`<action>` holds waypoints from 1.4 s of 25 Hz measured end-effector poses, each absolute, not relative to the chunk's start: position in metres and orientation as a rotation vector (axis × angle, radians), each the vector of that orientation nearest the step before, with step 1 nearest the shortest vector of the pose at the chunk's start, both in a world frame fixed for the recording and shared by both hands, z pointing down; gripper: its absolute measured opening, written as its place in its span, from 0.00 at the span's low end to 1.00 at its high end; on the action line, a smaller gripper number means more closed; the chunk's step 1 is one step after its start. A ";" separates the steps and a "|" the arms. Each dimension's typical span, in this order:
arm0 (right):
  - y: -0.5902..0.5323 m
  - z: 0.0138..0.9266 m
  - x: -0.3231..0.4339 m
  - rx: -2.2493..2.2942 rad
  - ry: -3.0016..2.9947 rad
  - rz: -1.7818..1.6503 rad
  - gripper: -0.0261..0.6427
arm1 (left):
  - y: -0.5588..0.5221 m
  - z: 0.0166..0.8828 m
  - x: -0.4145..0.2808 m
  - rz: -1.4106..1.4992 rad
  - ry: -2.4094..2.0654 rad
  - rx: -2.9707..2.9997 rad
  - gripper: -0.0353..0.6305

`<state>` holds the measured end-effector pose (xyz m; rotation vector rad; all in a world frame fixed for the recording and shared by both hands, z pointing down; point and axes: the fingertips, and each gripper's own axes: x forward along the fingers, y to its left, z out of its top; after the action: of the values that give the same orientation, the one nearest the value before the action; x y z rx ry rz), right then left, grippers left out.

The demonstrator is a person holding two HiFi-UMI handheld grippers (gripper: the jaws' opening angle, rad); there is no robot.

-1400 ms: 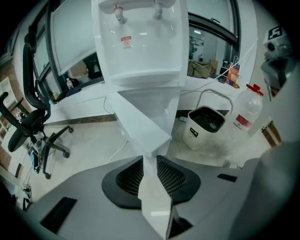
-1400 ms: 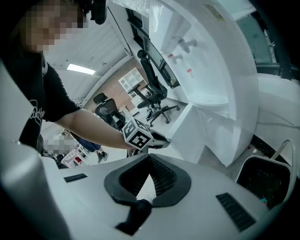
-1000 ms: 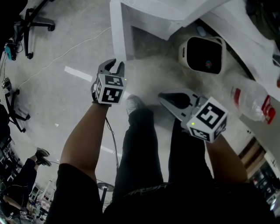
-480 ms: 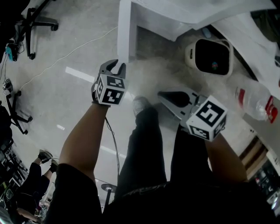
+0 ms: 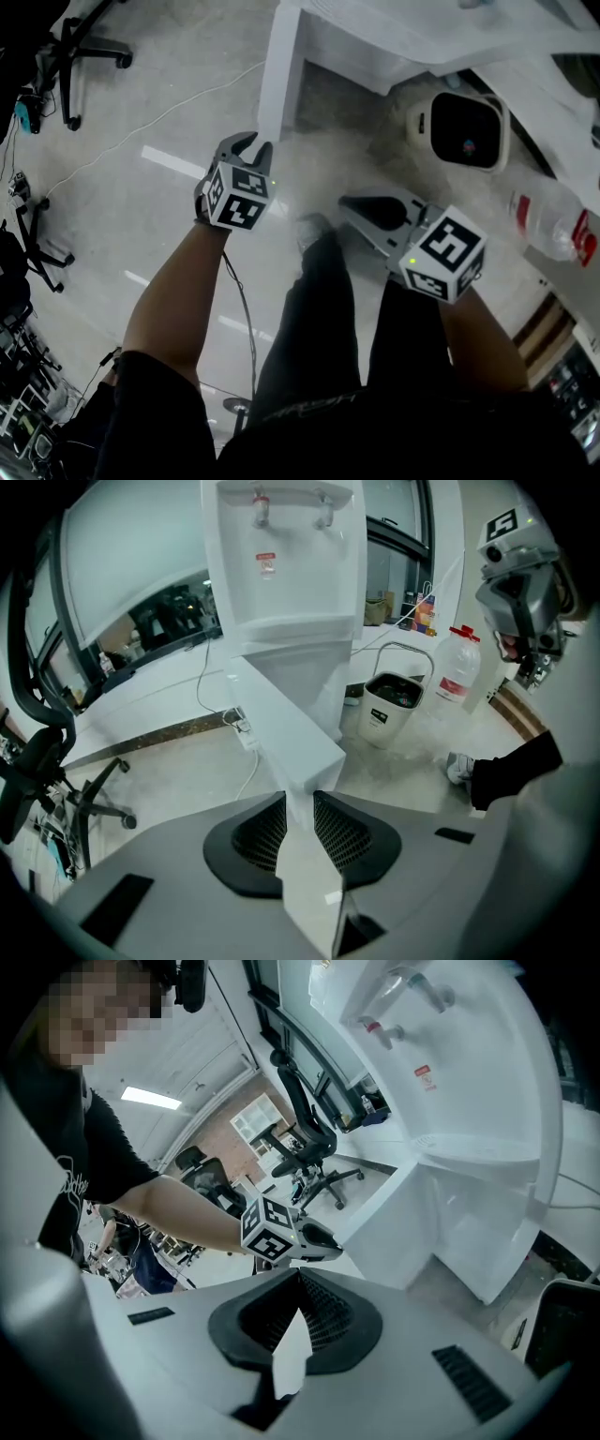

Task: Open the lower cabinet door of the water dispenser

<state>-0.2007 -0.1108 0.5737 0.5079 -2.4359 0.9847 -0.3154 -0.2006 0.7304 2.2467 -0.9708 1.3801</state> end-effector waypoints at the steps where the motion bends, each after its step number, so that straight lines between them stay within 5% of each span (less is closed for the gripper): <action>1: -0.113 0.574 -0.203 0.509 -2.437 0.986 0.06 | -0.201 0.731 -0.317 1.389 -0.961 2.253 0.19; 35: -0.148 0.555 -0.247 0.577 -2.422 1.031 0.06 | -0.225 0.734 -0.388 1.550 -0.843 2.201 0.19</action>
<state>-0.2471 -0.1477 0.5550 0.5767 -2.4224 1.0314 -0.3878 -0.2246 0.7340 2.2014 -0.8434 1.5497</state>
